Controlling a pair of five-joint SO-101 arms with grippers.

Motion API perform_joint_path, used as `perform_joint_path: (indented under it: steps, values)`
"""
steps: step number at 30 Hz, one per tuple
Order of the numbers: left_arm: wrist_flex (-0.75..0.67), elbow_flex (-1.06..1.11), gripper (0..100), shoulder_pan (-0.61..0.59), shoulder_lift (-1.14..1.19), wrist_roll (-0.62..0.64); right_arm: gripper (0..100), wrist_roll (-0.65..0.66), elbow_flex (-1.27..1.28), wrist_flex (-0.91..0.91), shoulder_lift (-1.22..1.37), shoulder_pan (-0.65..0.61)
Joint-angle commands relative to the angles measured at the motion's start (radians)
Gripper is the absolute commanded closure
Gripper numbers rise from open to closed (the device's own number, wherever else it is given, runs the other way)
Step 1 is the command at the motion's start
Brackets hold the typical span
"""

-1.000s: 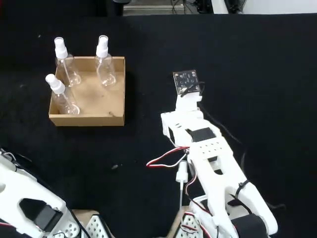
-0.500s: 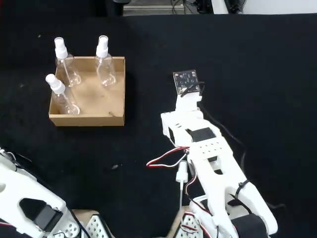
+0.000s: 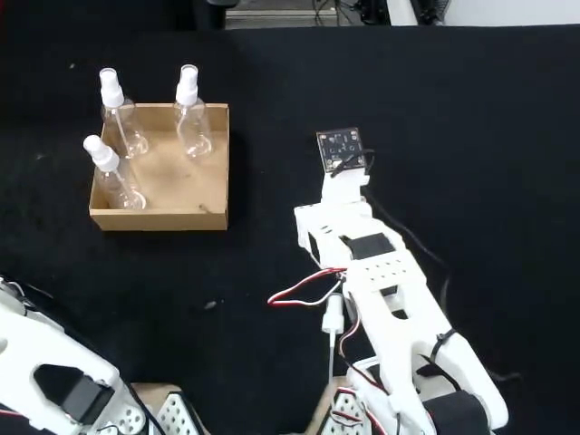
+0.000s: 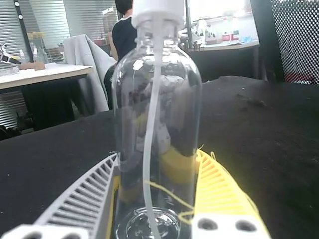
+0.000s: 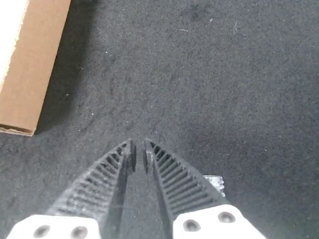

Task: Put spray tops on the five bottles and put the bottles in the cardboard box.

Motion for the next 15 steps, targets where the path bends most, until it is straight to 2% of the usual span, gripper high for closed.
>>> perform_joint_path:
  steps: [1,6,15]
  values:
    - [-0.026,-0.044,97,-0.008,0.000,0.046,98.7,0.008,-0.008,-0.023,-0.031,-0.008]
    - [-0.026,-0.051,97,-0.008,0.000,0.091,98.7,0.008,-0.008,-0.023,-0.031,-0.008]
    - [-0.026,-0.110,97,-0.010,0.058,0.084,98.7,0.008,-0.008,-0.023,-0.031,-0.006]
